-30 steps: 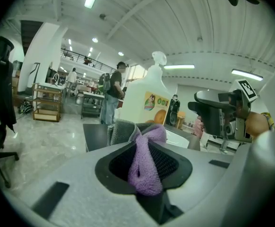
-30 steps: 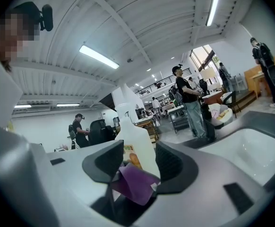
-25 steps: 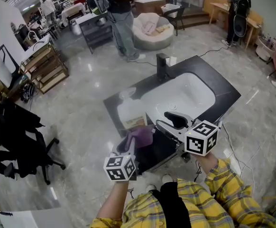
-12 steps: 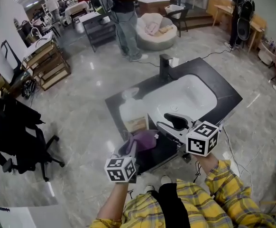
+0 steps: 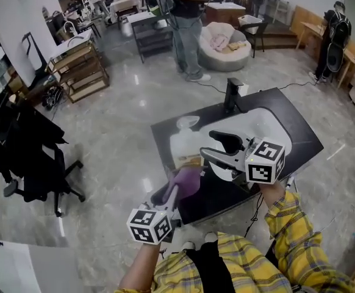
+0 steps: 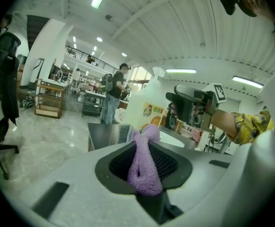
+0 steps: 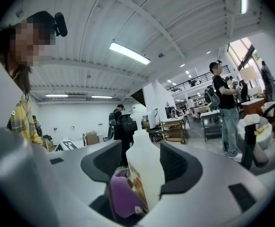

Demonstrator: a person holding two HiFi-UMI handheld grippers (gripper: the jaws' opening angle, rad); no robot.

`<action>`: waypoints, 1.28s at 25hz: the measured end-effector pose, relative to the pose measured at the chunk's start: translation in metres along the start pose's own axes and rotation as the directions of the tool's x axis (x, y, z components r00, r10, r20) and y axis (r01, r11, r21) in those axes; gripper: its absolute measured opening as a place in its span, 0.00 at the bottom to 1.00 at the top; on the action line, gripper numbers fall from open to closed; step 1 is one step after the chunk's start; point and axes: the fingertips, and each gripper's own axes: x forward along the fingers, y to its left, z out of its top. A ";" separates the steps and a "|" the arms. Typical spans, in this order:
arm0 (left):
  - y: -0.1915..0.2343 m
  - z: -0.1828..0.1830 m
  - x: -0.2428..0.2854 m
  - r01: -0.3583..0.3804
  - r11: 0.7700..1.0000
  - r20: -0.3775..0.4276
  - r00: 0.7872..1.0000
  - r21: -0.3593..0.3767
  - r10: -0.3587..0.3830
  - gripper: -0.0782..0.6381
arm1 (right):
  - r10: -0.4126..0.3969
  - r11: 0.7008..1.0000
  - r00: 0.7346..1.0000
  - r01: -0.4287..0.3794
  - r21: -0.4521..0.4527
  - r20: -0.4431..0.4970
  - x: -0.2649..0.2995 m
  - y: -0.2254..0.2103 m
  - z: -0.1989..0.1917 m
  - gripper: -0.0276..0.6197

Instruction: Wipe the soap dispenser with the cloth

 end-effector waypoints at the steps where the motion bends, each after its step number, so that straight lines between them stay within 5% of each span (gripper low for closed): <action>1: 0.000 0.002 -0.004 -0.004 1.000 0.006 1.000 -0.004 0.004 0.20 | 0.028 0.999 1.000 -0.028 -0.020 -0.013 0.006 0.000 0.001 0.39; 6: 0.005 0.009 -0.016 -0.022 1.000 0.039 0.999 -0.011 0.022 0.20 | 0.186 0.975 0.980 -0.193 -0.109 -0.071 0.034 0.002 0.007 0.41; 14: 0.012 0.010 -0.019 -0.069 0.997 0.061 0.996 -0.037 0.072 0.20 | 0.396 0.886 0.902 -0.425 -0.184 -0.173 0.059 0.010 0.008 0.42; 26: 0.018 0.009 -0.020 -0.131 0.990 0.067 0.989 -0.059 0.135 0.20 | 0.560 0.777 0.795 -0.602 -0.185 -0.235 0.085 0.013 -0.001 0.42; 32: 0.020 0.015 -0.018 -0.152 0.987 0.069 0.985 -0.058 0.156 0.20 | 0.593 0.732 0.767 -0.640 -0.235 -0.244 0.090 0.017 0.004 0.40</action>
